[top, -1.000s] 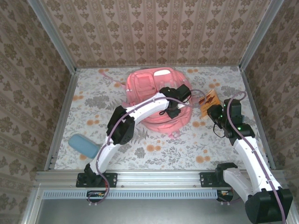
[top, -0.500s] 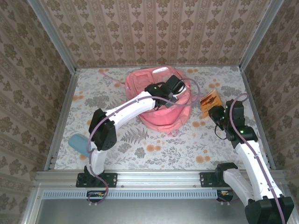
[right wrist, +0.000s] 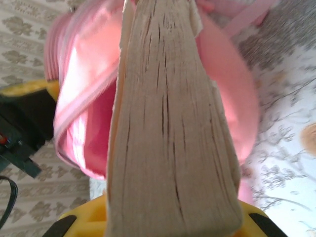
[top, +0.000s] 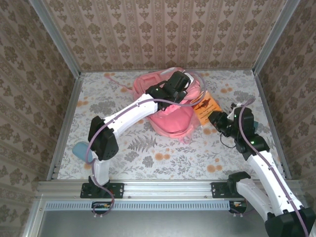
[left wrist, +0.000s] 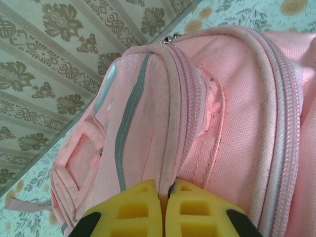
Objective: Pack the student bag
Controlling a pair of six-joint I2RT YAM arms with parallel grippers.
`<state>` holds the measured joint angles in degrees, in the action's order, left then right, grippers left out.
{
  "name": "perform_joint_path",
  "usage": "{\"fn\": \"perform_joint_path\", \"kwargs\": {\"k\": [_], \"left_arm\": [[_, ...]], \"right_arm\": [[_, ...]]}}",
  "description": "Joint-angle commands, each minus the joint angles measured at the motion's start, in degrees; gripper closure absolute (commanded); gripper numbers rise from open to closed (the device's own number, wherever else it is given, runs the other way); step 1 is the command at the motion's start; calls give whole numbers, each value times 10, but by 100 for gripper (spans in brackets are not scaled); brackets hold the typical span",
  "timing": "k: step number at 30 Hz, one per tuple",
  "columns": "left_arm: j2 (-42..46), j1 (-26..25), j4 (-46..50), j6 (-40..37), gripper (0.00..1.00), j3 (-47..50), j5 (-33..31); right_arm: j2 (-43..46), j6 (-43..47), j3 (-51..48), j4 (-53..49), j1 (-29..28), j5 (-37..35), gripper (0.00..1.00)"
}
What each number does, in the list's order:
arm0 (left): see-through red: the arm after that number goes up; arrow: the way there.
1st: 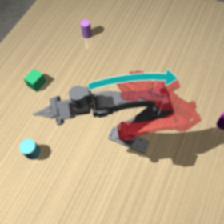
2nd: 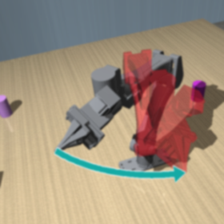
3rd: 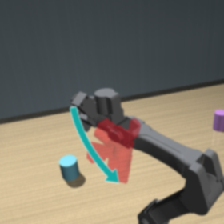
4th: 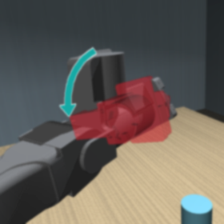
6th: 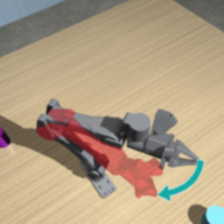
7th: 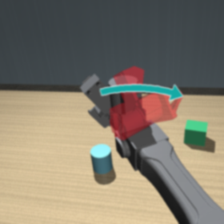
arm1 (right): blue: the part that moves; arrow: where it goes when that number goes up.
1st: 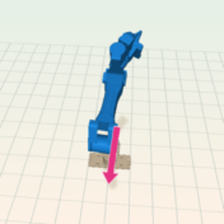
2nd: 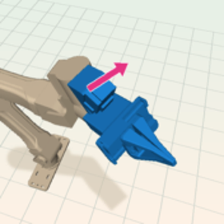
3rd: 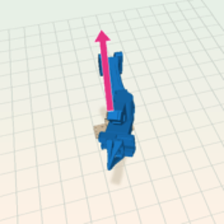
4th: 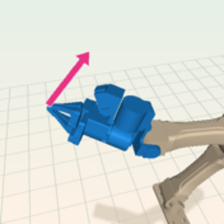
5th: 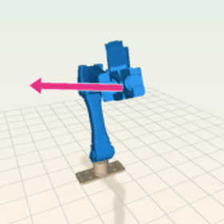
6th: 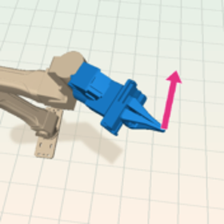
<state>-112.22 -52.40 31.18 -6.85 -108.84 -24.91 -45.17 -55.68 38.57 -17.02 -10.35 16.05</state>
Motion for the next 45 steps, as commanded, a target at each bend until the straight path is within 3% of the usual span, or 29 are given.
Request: {"fn": "perform_joint_path", "kwargs": {"k": [1, 8, 13, 16, 21, 31, 35, 42, 45], "left_arm": [[40, -4, -87, 20, 100, -43, -10], [66, -9, -80, 25, 100, -38, -2], [85, -14, -80, 39, 100, -30, 0], [95, -17, -73, 57, 100, -26, 4], [118, -19, -77, 99, 100, 5, 13], [128, -18, -70, 110, 100, 25, -1], [130, -16, -70, 113, 100, 26, -1], [127, -6, -66, 120, 100, 32, 3], [125, 1, -64, 126, 100, 34, 8]], "right_arm": [[-28, -54, -20, 105, -38, 22, 89], [-124, -116, -33, 255, -105, -3, 89], [-189, -153, -18, 326, -140, -60, 89], [-234, -176, -1, 340, -155, -111, 89], [-326, -214, 25, 408, -168, -130, 89], [-467, -275, 70, 441, -189, -183, 85], [-520, -276, 116, 432, -189, -167, 76], [-499, -289, 106, 387, -189, -149, 37], [-450, -286, 78, 361, -187, -146, 36]]}}
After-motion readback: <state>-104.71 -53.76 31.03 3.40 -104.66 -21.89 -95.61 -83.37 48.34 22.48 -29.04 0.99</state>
